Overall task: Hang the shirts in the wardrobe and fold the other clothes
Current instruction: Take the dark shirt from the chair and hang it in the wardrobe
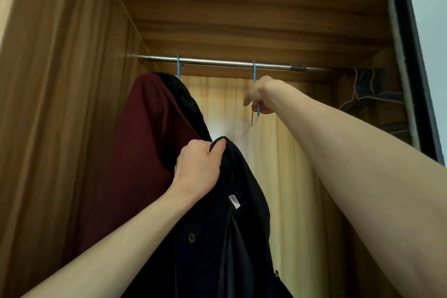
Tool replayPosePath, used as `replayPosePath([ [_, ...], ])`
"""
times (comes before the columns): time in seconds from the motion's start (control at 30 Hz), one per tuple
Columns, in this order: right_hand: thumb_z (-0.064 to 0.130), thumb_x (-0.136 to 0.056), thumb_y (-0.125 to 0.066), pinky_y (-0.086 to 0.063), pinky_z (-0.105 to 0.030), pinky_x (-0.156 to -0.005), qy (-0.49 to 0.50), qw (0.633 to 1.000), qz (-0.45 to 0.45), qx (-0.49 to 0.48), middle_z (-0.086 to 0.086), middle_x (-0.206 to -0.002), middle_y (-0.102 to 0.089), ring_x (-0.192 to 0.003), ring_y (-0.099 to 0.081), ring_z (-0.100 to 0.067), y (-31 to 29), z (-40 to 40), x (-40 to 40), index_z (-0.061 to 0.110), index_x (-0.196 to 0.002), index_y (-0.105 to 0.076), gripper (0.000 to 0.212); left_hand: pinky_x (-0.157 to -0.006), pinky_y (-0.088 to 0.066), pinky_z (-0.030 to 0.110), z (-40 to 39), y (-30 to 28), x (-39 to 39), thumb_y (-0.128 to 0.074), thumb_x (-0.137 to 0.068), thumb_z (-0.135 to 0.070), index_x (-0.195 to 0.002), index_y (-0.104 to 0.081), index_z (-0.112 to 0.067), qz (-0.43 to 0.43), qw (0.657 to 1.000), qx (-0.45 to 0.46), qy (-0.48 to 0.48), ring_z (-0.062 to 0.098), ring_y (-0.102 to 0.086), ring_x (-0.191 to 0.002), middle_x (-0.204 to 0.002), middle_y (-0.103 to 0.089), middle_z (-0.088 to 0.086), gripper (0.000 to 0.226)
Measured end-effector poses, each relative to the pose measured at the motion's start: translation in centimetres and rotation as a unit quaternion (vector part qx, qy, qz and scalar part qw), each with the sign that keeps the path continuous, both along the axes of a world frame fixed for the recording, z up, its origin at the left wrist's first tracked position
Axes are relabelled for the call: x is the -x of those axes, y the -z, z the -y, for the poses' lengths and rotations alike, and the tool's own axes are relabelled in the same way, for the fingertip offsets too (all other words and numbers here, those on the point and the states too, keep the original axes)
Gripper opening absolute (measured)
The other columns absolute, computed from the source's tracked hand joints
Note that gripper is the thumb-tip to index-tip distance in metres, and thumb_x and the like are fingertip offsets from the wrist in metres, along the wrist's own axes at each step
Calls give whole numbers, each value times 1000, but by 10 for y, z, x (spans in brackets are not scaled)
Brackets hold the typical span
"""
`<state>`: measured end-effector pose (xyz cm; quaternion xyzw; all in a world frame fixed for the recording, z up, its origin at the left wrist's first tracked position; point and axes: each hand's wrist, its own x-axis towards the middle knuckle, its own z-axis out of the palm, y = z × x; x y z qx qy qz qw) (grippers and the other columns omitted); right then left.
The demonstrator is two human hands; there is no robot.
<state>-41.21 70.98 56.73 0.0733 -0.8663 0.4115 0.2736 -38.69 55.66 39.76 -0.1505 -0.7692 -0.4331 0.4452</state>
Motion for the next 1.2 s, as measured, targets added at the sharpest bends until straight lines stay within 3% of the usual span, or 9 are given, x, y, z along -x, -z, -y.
replayPosePath([
  [0.1,6,-106,-51,-54,-24,-64,74,996,17,-49,-3,-55,-68,-56,-59,-11,10,-8,12,-1,-118,-61,17,-52,-32,30,1,3,-5,-55,-104,-41,-52,-28,-16,-9,1000,5,2,17,-32,-44,-41,-31,-11,63],
  [0.17,2,-102,-54,-50,-27,-54,90,996,-22,-13,-8,-74,-75,-52,-61,-15,9,-10,19,0,-117,-60,17,-48,-29,28,1,8,-7,-55,-105,-41,-53,-28,-18,-22,1000,-3,6,12,-29,-42,-40,-30,-11,63],
  [0.27,-1,-90,-65,-60,-37,-68,104,988,-118,7,-18,-101,-73,-78,-70,-30,9,-14,26,1,-100,-63,11,-48,-31,27,2,14,-4,-55,-105,-42,-56,-30,-16,-29,999,-21,17,12,-31,-45,-44,-31,-11,61],
  [0.37,9,-92,-67,-63,-48,-81,94,980,-172,34,-14,-100,-72,-90,-74,-35,15,-18,32,8,-106,-64,15,-51,-31,30,1,19,1,-56,-105,-41,-58,-28,-16,-34,998,-36,29,14,-31,-49,-49,-30,-7,60],
  [0.5,29,-96,-54,-60,-39,-77,87,962,-240,96,-10,-91,-76,-83,-71,-33,54,-22,22,16,-92,-66,19,-54,-27,35,2,28,4,-56,-105,-40,-62,-24,-14,-63,995,-59,57,15,-28,-53,-55,-28,-1,59],
  [0.67,31,-97,-63,-55,-37,-79,34,985,-156,68,-3,-103,-67,-93,-65,-31,112,-33,21,21,-112,-59,18,-55,-27,37,0,35,2,-57,-105,-41,-64,-28,-6,-73,994,-61,60,17,-29,-56,-58,-29,1,61],
  [0.8,25,-104,-53,-38,-29,-55,18,982,-183,47,-1,-87,-60,-79,-56,-26,144,-49,17,14,-101,-59,13,-55,-27,39,-6,40,-5,-57,-104,-41,-62,-26,-8,-67,996,-33,47,20,-28,-56,-57,-29,3,62],
  [0.97,34,-99,-63,-36,-31,-57,-41,972,-214,86,2,-65,-50,-60,-43,-17,175,-70,-11,16,-78,-55,29,-55,-28,39,-14,50,-16,-57,-104,-40,-62,-27,-7,-50,998,-9,27,20,-29,-55,-57,-30,5,62],
  [1.2,36,-105,-49,-29,-34,-56,-83,960,-241,113,-8,-58,-39,-53,-34,-20,220,-85,-55,17,-80,-71,38,-54,-31,44,-9,70,-26,-59,-103,-40,-61,-28,-9,-33,999,-18,-28,18,-29,-56,-56,-30,2,61],
])
